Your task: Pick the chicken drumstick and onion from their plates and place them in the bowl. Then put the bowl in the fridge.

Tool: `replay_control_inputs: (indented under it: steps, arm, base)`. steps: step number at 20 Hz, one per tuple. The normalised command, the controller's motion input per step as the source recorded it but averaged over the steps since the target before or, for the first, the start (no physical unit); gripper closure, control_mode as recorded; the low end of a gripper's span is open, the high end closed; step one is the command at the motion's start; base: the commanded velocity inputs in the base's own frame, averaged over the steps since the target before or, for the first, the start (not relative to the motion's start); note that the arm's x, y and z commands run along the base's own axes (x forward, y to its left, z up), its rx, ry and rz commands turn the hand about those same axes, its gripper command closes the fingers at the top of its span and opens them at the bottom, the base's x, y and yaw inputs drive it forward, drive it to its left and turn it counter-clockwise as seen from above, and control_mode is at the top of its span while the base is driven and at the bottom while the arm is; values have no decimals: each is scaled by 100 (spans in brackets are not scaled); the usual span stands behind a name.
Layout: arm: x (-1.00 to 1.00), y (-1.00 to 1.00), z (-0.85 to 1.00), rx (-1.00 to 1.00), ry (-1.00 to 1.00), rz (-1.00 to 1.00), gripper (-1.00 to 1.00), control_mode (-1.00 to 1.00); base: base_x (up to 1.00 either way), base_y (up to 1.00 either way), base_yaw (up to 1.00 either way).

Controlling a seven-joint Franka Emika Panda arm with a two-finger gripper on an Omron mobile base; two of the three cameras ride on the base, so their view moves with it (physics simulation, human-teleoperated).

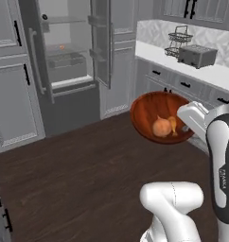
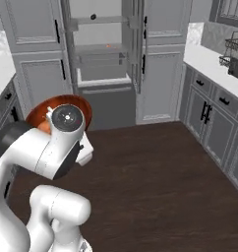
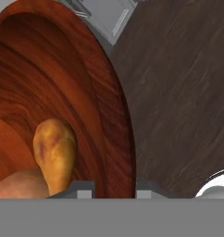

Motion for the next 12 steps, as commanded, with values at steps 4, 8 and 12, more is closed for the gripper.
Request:
replay_control_inputs:
  steps: [4, 8, 12]
  arm:
    - [0, 0, 0, 0, 0, 0, 100, 100]
    - [0, 0, 0, 0, 0, 0, 100, 100]
    - [0, 0, 0, 0, 0, 0, 100, 100]
  base:
    - [100, -51, 41]
    - [100, -28, 40]
    - [100, -64, 39]
